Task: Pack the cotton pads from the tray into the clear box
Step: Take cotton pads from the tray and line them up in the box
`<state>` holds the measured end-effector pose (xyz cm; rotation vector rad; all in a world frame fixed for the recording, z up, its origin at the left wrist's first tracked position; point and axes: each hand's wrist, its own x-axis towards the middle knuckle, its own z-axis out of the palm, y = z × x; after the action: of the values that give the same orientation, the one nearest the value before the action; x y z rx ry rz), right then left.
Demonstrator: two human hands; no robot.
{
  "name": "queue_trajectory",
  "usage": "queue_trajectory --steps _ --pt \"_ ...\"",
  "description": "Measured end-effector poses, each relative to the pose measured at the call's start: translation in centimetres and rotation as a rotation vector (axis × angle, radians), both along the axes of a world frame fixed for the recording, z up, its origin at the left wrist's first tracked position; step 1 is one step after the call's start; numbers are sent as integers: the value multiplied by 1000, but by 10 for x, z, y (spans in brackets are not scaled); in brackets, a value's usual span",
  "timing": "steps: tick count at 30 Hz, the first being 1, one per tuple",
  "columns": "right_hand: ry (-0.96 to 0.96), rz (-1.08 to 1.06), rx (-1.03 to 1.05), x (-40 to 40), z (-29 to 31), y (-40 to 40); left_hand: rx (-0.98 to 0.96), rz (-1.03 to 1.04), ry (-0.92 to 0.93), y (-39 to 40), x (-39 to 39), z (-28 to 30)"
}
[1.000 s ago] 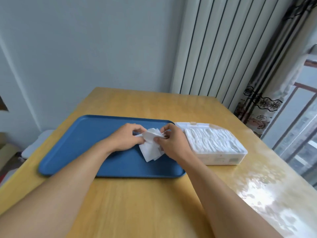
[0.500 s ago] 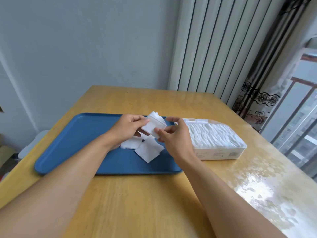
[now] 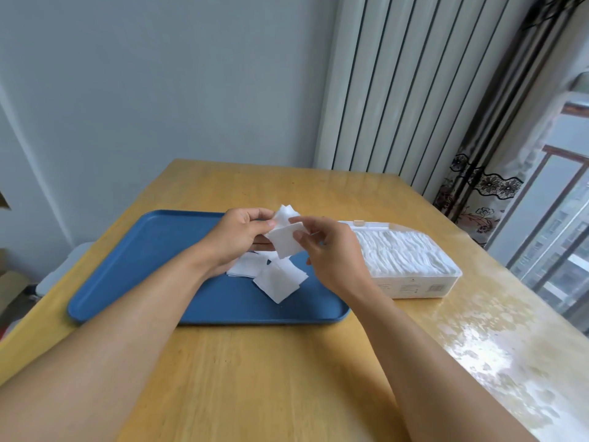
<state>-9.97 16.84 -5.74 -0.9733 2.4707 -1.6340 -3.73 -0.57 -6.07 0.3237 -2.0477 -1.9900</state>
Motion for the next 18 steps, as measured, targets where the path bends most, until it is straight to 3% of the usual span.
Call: queue_trajectory --steps 8,12,18 --pt "38 -106 -83 -6 2 6 8 -166 -34 10 4 7" --pt "54 -93 -36 -7 3 7 91 -168 -37 14 4 9" --pt "34 -95 30 -6 3 7 49 -118 -59 14 5 6"
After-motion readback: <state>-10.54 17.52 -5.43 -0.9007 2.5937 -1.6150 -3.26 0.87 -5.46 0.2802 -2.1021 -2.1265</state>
